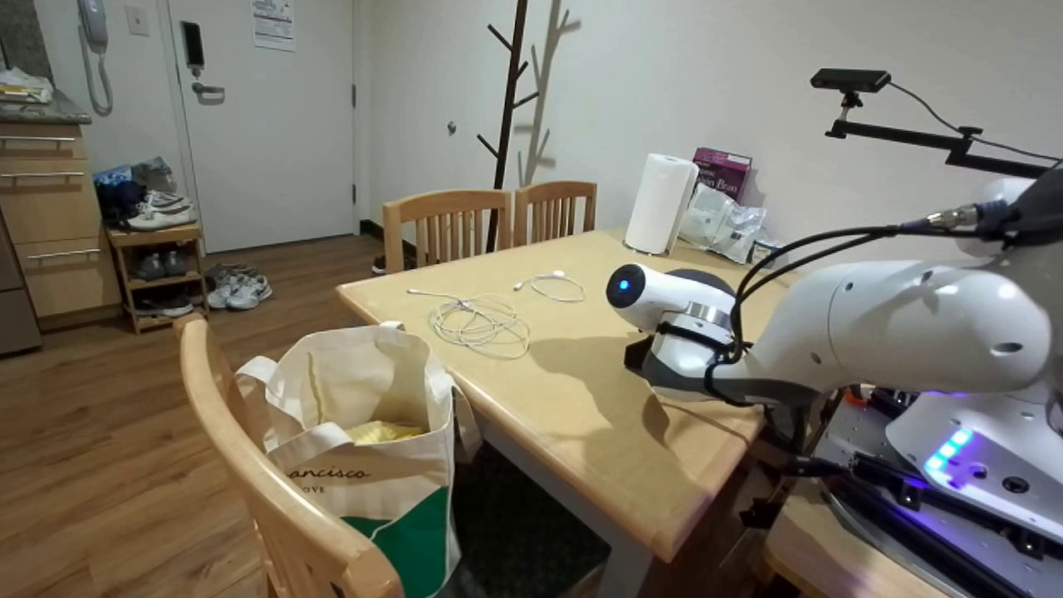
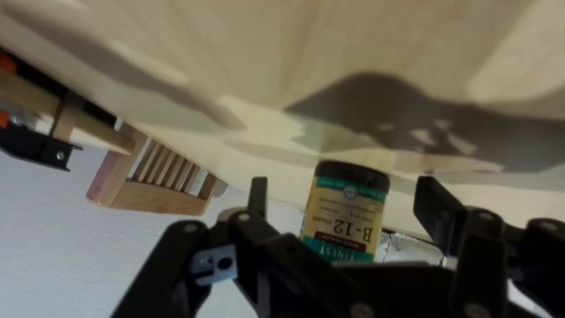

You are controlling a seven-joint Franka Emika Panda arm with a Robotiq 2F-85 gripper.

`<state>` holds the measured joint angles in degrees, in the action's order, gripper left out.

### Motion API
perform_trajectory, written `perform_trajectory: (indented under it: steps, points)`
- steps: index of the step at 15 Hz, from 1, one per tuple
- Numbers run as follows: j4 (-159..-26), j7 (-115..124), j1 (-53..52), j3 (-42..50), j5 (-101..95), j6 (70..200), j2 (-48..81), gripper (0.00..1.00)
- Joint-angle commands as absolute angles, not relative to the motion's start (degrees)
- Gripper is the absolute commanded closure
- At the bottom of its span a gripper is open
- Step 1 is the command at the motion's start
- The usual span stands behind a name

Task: Move the bottle slightly to the right

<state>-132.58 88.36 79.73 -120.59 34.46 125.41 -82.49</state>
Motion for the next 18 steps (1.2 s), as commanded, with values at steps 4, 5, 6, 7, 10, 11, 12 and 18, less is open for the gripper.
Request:
perform_trajectory:
  steps: [4, 5, 6, 7, 10, 11, 12, 18]
  points:
    - [-138.3, 81.37, 73.37, -119.62, 41.67, 134.55, -77.59, 0.0]
    - [-140.08, 80.14, 71.3, -118.34, 42.13, 136.93, -76.98, 0.0]
    - [-141.71, 78.44, 69.75, -117.62, 42.96, 139.47, -75.98, 0.0]
    - [-143.41, 76.81, 68.23, -116.63, 43.96, 142.32, -75.08, 0.0]
    - [-148.06, 70.74, 65.44, -114.63, 48.37, 151.67, -71.18, 0.0]
    - [-149.33, 68.12, 65.21, -114.39, 50.17, 155.18, -69.55, 0.0]
    - [-150.43, 65.4, 65.12, -114.32, 51.93, 158.58, -67.66, 0.0]
    - [-153.52, 48.69, 66.0, -117.26, 58.0, 175.74, -55.36, 0.0]
